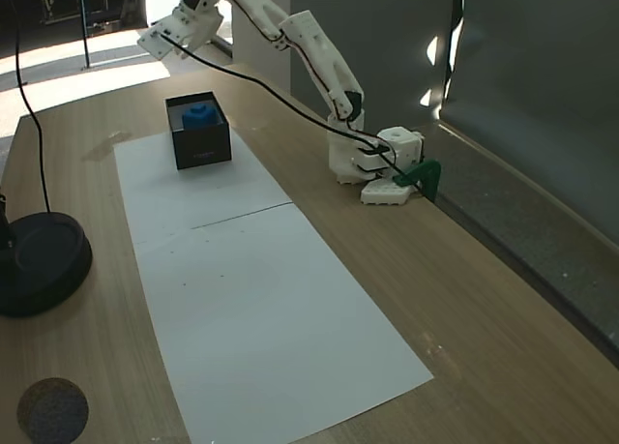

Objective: Grab a blue square and put it in the box.

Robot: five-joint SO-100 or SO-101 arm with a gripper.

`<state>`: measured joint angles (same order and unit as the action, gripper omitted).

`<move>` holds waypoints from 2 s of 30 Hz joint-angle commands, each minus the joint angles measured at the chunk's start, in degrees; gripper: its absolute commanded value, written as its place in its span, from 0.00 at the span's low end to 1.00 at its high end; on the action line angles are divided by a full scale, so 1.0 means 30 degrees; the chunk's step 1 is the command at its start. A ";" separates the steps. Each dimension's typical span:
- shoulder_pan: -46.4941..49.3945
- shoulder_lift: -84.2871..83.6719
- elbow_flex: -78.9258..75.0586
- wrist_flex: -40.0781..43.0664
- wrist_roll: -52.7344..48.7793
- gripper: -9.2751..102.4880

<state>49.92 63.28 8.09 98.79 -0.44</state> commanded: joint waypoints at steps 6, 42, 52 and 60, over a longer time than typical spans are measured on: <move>-0.6475 0.9404 -0.0938 0.0059 0.1201 0.08; -1.5439 4.3975 3.7822 -0.6680 0.1201 0.08; -1.5410 4.5293 4.5850 -1.2275 0.1318 0.08; -1.3711 4.5293 5.1885 -1.5029 0.1260 0.08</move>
<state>8.00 197.84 162.16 55.46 3.25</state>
